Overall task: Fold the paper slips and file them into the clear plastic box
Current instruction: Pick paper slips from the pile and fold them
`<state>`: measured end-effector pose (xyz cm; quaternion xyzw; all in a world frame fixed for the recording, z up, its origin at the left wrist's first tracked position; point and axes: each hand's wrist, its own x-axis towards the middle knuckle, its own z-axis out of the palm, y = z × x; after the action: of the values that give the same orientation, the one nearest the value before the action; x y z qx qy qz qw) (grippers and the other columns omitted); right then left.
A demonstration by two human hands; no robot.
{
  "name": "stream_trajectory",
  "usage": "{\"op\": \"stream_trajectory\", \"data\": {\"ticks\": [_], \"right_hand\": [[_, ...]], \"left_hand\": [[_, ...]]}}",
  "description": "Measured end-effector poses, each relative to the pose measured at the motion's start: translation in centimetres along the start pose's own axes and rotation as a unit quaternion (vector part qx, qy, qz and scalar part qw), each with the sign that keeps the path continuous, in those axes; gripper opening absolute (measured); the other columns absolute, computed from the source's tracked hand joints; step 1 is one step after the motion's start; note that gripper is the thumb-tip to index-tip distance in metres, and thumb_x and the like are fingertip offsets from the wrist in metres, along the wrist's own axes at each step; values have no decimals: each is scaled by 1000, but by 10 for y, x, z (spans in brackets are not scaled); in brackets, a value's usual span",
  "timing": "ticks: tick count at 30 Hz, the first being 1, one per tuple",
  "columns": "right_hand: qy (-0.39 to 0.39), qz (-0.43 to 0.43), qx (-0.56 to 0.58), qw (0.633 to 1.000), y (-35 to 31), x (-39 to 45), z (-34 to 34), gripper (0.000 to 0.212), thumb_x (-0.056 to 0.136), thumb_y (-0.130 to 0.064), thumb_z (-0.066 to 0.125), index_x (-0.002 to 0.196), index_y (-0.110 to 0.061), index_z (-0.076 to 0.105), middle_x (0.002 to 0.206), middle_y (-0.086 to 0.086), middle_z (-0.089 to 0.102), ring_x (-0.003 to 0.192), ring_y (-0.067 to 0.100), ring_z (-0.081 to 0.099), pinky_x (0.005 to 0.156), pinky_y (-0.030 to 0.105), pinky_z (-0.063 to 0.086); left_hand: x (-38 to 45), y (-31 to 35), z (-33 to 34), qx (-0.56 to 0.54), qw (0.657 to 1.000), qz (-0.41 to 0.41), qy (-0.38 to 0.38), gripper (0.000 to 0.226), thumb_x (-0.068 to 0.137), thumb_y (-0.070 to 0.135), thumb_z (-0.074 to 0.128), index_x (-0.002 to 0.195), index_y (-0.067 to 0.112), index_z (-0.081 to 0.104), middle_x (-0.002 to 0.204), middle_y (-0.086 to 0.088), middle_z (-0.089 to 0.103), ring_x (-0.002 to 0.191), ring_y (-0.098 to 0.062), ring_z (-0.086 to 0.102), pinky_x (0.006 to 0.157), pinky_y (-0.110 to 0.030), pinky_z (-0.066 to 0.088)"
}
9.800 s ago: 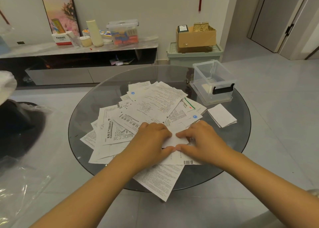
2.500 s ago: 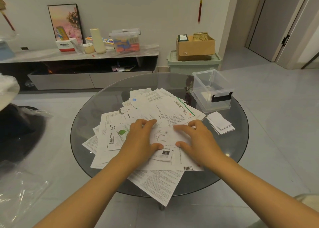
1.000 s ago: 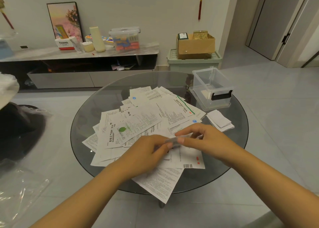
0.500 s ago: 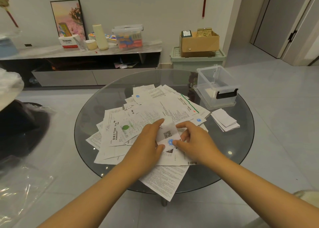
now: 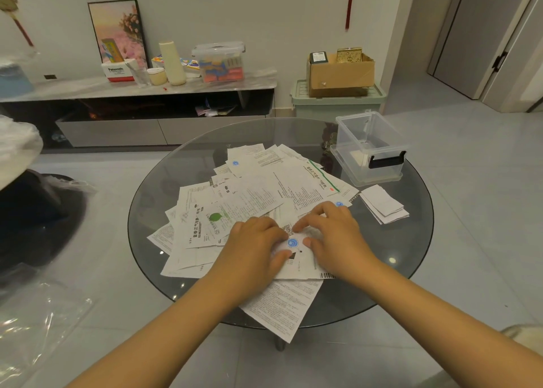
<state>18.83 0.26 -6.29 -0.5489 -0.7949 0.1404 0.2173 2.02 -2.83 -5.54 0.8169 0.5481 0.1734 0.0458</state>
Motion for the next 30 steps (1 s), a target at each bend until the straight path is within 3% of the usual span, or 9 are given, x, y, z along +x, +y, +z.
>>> {"op": "stream_trajectory", "data": {"ticks": [4, 8, 10, 13, 16, 20, 26, 30], "right_hand": [[-19, -55, -57, 997, 0, -2, 1, 34, 97, -32, 43, 129, -36, 52, 134, -15, 41, 120, 14, 25, 86, 23, 13], [-42, -83, -55, 994, 3, -4, 1, 44, 92, -48, 46, 131, -30, 51, 139, -17, 42, 124, 13, 24, 94, 27, 13], [-17, -102, -42, 994, 4, -4, 1, 43, 87, -48, 45, 121, -27, 61, 128, -15, 53, 120, 15, 32, 88, 25, 12], [31, -105, -17, 994, 5, -3, -1, 22, 89, -31, 54, 97, -20, 71, 101, -11, 65, 107, 16, 41, 85, 24, 16], [27, -80, 7, 996, 5, -4, -2, 11, 90, -29, 56, 89, -22, 64, 89, -10, 58, 100, 9, 33, 83, 22, 21], [16, -51, 33, 998, 3, -3, 0, 6, 89, -30, 56, 91, -24, 59, 78, -18, 46, 94, 8, 31, 82, 24, 22], [-13, 14, 49, 999, 0, 2, 1, 32, 89, -32, 59, 121, -35, 55, 93, -11, 50, 100, 10, 35, 84, 22, 23], [-48, 14, -20, 999, -4, 5, -1, 36, 93, -36, 50, 129, -37, 51, 118, -9, 44, 113, 16, 30, 89, 24, 20]], "left_hand": [[1, -1, -2, 11, 1000, -3, -11, 40, 91, 46, 50, 127, 27, 54, 124, 14, 52, 115, -7, 42, 101, -22, 25], [2, 0, -5, 27, 999, 16, 12, 34, 93, 42, 49, 116, 22, 65, 115, 9, 63, 106, -11, 53, 90, -23, 37], [3, 0, -5, 32, 999, 28, 26, 30, 94, 37, 46, 102, 20, 70, 99, 8, 67, 93, -14, 57, 76, -23, 40], [2, 1, -7, 4, 999, 14, 32, 29, 95, 33, 46, 91, 18, 70, 83, 5, 67, 78, -14, 58, 68, -27, 43], [1, 5, -9, -72, 996, -41, 37, 19, 94, 30, 48, 95, 22, 66, 86, 9, 64, 77, -8, 56, 70, -26, 46], [3, 2, -5, -125, 987, -101, 25, 19, 92, 24, 55, 111, 28, 58, 97, 14, 52, 80, 3, 47, 71, -8, 36], [10, -1, -4, -136, 979, -149, 7, 30, 87, 20, 65, 116, 23, 59, 91, 13, 41, 76, 1, 44, 69, -4, 33], [13, 1, -3, -97, 984, -150, -23, 32, 88, 24, 63, 120, 20, 58, 105, 10, 40, 108, -10, 39, 86, -14, 28]]}}
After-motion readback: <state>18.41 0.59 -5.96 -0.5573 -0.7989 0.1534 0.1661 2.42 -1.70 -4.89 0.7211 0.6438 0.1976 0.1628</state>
